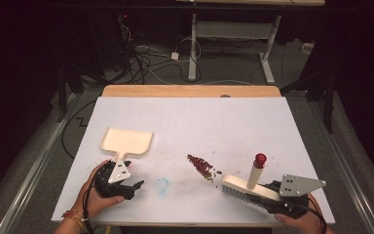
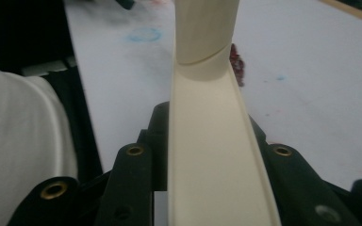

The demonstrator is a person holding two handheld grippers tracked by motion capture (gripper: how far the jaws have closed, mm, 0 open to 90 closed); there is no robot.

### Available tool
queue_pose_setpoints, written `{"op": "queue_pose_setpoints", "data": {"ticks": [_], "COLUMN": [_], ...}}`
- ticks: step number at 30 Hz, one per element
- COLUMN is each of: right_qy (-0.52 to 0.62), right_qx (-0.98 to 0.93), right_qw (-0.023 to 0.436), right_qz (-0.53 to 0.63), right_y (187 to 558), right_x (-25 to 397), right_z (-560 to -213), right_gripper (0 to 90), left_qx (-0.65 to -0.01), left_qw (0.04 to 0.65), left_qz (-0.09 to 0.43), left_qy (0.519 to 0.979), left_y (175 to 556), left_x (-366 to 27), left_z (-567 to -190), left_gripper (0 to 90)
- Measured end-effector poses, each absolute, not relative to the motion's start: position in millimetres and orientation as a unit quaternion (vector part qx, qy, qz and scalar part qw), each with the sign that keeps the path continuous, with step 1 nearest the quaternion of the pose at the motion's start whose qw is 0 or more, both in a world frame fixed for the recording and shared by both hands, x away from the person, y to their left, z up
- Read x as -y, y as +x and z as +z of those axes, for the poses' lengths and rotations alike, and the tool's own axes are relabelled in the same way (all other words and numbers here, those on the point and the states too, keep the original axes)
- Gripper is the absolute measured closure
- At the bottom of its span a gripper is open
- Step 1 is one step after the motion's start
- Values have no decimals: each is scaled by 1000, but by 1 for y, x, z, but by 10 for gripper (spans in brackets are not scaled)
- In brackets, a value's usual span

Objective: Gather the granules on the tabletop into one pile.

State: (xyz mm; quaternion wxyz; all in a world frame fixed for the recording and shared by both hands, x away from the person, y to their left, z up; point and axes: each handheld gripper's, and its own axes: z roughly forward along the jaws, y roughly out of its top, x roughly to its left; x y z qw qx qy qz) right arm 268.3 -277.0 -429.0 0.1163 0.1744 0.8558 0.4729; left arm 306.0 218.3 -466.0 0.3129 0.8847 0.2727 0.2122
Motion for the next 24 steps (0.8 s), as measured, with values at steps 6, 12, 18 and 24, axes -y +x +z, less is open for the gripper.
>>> {"op": "queue_pose_setpoints", "data": {"ticks": [6, 12, 18, 24], "right_qy": [126, 103, 97, 99], "right_qx": [-863, -867, -863, -858], "right_qw": [74, 73, 75, 69], "right_qz": [483, 482, 491, 500], "right_y": [287, 321, 353, 368], "right_x": [256, 233, 220, 212], "right_z": [-443, -448, -448, -449], "right_gripper": [679, 679, 679, 679], "left_qx": [-271, -272, -269, -267], "left_qw": [312, 311, 309, 308], "left_qz": [210, 206, 203, 202], "left_qy": [886, 887, 889, 891], "left_y": [307, 309, 309, 309], "left_x": [-216, -215, -214, -212], "left_z": [-466, -468, -468, -469], "left_gripper": [204, 204, 204, 204]}}
